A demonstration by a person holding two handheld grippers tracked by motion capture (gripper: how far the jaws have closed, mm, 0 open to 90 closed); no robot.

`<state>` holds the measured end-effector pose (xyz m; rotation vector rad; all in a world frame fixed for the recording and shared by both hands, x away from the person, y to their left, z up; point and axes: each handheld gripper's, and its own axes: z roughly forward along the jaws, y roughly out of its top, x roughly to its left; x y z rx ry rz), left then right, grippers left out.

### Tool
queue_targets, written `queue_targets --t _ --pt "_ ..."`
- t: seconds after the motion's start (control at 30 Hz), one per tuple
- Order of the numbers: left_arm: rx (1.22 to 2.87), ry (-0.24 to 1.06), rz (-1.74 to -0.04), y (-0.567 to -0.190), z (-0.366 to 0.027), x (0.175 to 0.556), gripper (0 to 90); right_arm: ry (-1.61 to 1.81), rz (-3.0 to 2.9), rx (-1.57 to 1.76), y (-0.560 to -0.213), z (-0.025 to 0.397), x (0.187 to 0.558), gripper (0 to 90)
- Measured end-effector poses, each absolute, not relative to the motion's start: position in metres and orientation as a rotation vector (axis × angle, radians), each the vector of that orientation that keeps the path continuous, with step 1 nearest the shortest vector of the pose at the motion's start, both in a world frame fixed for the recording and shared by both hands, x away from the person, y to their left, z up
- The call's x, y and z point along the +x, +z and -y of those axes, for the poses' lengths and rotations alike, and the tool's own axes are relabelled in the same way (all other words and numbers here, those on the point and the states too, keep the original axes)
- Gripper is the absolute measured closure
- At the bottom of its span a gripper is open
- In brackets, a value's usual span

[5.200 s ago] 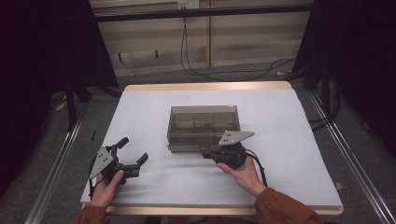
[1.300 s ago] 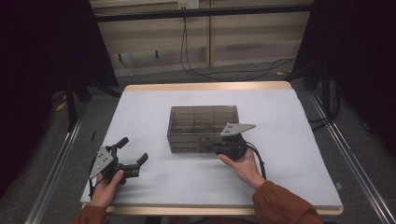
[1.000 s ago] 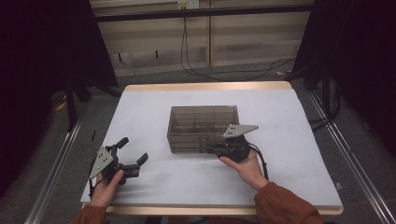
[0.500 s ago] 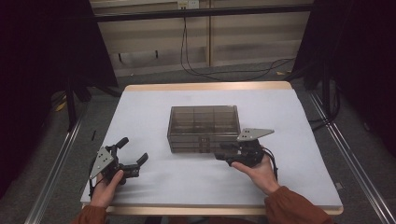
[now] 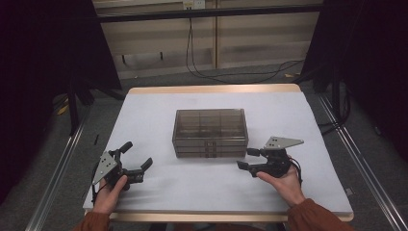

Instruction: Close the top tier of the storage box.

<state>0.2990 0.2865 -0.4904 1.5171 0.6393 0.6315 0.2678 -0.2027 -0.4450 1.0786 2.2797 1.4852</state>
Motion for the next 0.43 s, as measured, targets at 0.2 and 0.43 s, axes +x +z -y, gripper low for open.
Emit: queue_targets --t 0.2,0.43 --pt "1.517 0.626 -0.643 -0.490 -0.286 0.299 0.7 1.469 -2.207 1.158 -0.449 0.228 0.263 27.9" --pt "1.525 0.629 -0.643 -0.490 -0.287 0.299 0.7 1.411 -2.187 1.238 -0.457 0.248 0.259 22.2"
